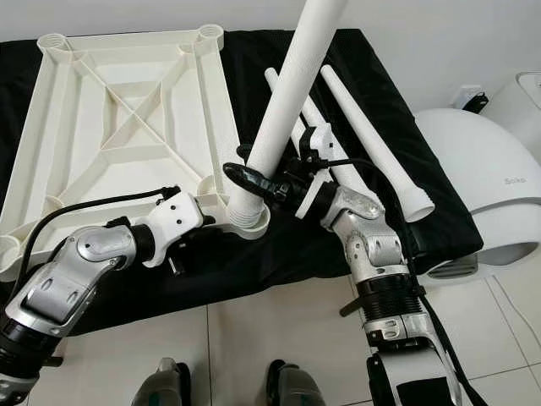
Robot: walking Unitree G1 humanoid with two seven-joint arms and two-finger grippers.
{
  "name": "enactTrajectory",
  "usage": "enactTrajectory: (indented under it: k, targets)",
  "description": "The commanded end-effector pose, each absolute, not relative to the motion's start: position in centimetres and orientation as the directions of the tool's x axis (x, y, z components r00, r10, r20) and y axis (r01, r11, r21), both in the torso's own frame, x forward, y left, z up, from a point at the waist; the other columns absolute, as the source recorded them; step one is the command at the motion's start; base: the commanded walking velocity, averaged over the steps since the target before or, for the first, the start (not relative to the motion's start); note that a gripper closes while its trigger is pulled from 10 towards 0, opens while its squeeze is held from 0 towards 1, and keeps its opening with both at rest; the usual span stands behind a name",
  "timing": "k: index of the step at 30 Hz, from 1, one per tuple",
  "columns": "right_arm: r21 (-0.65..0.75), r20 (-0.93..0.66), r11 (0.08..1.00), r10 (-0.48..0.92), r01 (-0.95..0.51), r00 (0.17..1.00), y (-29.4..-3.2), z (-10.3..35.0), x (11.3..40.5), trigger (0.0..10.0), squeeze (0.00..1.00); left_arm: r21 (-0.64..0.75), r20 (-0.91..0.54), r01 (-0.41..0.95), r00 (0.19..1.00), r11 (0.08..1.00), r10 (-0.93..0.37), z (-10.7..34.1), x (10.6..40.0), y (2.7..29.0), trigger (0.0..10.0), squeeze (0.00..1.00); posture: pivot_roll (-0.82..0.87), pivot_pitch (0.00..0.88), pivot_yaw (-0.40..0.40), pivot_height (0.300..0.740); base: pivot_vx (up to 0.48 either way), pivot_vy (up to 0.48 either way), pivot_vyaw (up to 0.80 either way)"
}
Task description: Building children table
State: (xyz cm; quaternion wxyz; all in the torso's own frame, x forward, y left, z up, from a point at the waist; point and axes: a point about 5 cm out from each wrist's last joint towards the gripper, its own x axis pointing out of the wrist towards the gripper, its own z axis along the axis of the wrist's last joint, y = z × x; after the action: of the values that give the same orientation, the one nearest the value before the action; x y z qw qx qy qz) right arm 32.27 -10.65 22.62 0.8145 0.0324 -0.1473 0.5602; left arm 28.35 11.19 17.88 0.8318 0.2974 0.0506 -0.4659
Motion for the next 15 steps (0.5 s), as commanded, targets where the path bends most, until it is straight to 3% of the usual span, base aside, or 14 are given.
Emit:
enactTrajectory:
  k: [1,15]
  targets:
    - [-0.09,0.216,0.371,0.913,-0.924,0.345,-10.8,21.0,32.3,10.0,0.0,0.503,-0.312,0.785,0.555,0.361,-0.771,19.3,27.9,10.4,10.0,0.0,0.12,0.201,-0.051,0.74,0.0,0.0,0.0]
    - [-0.101,0.173,0.421,0.9,-0.901,0.401,-11.8,20.2,33.0,10.0,0.0,0.503,-0.307,0.783,0.558,0.366,-0.771,19.5,27.8,10.5,10.0,0.0,0.11,0.206,-0.052,0.74,0.0,0.0,0.0]
